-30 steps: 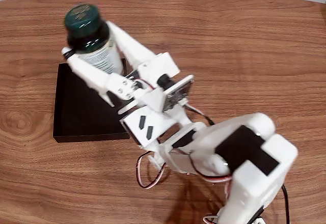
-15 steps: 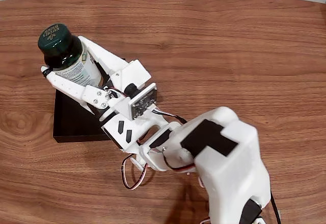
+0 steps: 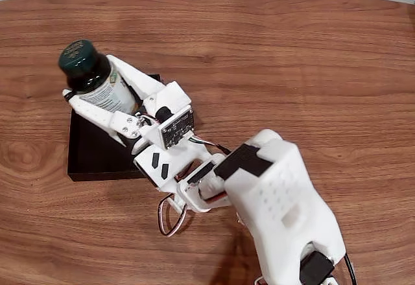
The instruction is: Pick up the pill bottle and place it in the black box.
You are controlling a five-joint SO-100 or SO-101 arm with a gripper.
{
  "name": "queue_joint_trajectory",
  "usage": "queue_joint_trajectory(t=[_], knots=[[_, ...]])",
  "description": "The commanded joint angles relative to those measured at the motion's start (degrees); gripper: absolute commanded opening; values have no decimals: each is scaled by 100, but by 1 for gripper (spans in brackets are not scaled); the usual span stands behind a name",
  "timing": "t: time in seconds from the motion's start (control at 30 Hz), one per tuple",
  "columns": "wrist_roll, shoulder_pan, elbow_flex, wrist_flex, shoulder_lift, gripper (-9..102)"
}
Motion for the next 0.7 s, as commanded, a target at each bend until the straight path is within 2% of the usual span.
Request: queue_joint_trajectory(t=[0.0, 0.67], knots=[[-9, 88, -545, -281, -70, 1], [-132, 158, -1046, -281, -958, 2]])
